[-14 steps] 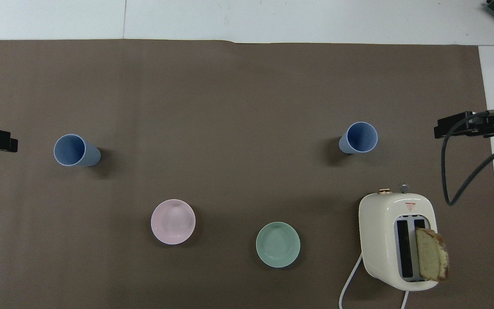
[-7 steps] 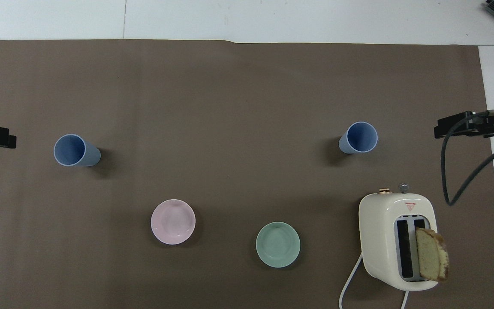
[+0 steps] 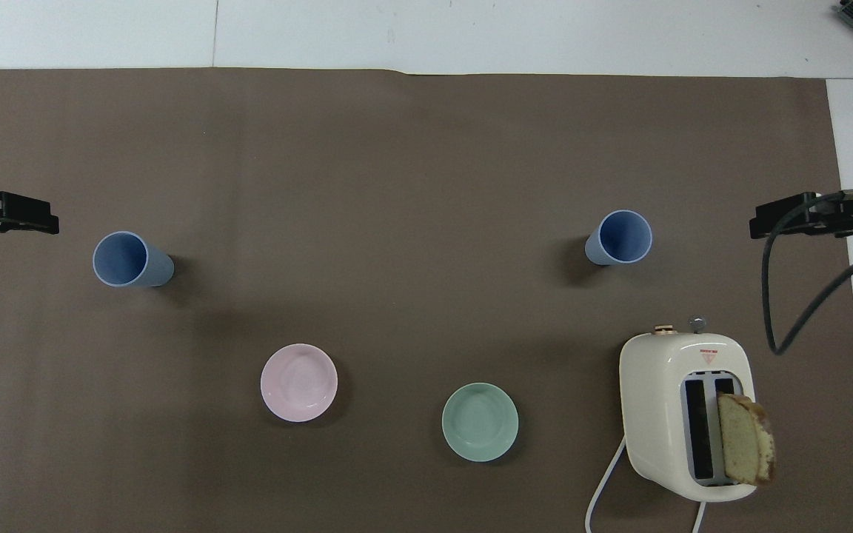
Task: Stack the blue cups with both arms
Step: 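Reach the left gripper to the nearby blue cup and grasp it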
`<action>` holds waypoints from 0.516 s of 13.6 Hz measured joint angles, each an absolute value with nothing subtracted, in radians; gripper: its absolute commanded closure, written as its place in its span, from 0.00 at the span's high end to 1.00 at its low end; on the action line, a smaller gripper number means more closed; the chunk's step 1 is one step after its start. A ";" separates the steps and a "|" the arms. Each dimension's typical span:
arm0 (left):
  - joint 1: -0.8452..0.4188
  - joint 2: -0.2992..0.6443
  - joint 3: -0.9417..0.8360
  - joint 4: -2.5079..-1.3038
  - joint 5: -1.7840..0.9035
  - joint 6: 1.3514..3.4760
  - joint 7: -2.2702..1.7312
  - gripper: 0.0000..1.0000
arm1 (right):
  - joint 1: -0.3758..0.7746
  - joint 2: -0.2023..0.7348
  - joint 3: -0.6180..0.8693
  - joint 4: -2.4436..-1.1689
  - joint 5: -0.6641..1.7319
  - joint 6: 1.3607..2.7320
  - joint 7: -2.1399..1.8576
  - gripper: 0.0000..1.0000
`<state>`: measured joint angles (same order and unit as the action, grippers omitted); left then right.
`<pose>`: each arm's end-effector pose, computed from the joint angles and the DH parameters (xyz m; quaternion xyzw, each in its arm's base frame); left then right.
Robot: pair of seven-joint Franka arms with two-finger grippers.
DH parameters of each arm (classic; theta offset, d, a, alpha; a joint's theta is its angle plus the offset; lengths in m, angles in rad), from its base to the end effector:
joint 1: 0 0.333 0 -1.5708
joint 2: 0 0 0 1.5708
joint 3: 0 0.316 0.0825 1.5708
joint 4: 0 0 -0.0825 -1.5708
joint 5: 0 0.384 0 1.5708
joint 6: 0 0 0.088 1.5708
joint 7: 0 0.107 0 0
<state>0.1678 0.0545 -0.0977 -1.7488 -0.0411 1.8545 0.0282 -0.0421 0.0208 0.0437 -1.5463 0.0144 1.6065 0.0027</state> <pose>0.5843 0.0390 0.5337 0.9991 0.0263 0.0268 0.0212 0.5649 0.0021 0.6277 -0.9998 0.0007 -0.0197 0.0077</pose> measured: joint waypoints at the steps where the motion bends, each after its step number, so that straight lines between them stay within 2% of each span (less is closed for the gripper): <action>1: 0.173 0.068 -0.098 -1.780 -0.041 1.901 0.028 1.00 | -0.042 0.021 0.044 -1.546 0.014 1.607 0.003 1.00; 7: 0.179 0.111 -0.099 -1.971 -0.041 2.131 0.037 1.00 | -0.042 0.021 0.044 -1.546 0.014 1.607 0.003 1.00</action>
<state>0.1787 0.1110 -0.0985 -1.9706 -0.0412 2.1315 0.0373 -0.0421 0.0208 0.0437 -1.5463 0.0144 1.6065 0.0027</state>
